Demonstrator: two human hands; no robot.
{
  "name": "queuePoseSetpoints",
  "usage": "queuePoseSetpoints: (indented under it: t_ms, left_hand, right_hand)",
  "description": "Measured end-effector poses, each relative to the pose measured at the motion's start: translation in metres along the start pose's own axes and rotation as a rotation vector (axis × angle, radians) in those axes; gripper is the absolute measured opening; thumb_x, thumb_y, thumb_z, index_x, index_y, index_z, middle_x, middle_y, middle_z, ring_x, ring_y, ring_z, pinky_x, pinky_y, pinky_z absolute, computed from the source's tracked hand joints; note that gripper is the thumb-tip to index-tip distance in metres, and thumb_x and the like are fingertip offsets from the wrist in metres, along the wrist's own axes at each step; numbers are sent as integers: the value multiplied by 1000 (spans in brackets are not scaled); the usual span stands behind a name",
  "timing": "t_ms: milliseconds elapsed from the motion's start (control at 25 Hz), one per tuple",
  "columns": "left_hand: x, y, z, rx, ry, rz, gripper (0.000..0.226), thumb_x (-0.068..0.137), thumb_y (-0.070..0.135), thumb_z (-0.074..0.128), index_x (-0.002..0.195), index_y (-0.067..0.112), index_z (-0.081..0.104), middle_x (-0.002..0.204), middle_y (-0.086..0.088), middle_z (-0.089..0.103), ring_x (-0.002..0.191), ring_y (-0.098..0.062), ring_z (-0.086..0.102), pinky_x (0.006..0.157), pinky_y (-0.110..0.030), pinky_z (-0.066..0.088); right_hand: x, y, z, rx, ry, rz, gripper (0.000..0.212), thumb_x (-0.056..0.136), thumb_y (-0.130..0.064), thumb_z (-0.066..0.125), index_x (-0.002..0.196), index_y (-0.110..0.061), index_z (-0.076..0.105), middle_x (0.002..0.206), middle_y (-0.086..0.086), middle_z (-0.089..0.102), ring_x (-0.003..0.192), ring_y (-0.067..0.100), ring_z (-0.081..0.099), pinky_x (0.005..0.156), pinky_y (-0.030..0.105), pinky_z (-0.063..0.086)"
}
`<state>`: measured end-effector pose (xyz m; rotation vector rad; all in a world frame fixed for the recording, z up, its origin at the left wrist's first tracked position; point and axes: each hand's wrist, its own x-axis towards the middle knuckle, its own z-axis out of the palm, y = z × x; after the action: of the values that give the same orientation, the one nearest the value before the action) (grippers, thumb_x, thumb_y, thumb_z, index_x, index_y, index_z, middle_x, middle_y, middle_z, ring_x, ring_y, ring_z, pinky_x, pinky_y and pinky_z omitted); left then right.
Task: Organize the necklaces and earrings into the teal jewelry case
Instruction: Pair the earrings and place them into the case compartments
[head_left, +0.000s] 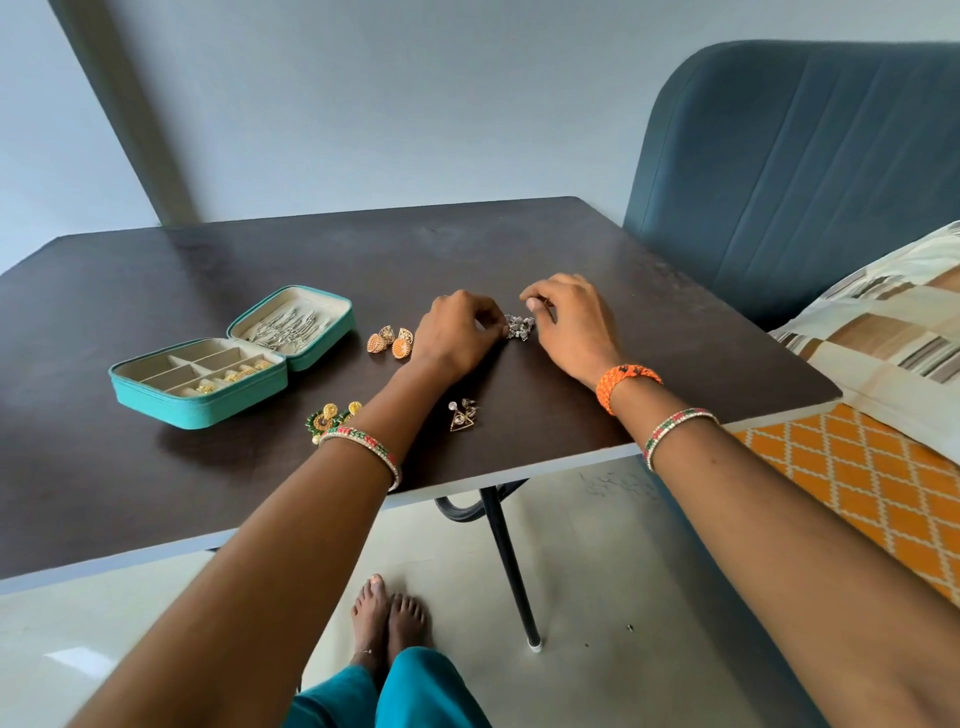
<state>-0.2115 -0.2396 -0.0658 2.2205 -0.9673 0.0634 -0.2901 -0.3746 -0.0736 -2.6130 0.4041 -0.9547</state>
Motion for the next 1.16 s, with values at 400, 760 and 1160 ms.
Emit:
queuePoseSetpoints:
  t_ms: [400,760,1160]
  left_hand:
    - [-6,12,-34,-449,21,-112,16,81,15,61,66,14,57,67,-1,59,61,-9,47,53,-21,37]
    - [-25,19,-73,-861,-144,-491,15,85,14,48,72,14,54,70,0,60,56,-12,47,51,-21,33]
    - [-44,21,-88,-1065,-181,-634,20,92,13,44,75,10,53,64,-3,50,54,-10,41,44,-17,38]
  right_hand:
    - [19,-21,8,484,-78,364,6,84,-17,69,80,-16,73,80,2,70,78,12,63,76,28,49]
    - [7,-62,-32,1301,-277,703,16,95,-10,50,84,-19,58,66,-5,72,64,8,62,57,22,39]
    - [-5,-101,-25,1445,-355,727,8,89,-8,60,82,-6,64,68,5,58,51,9,56,49,21,51]
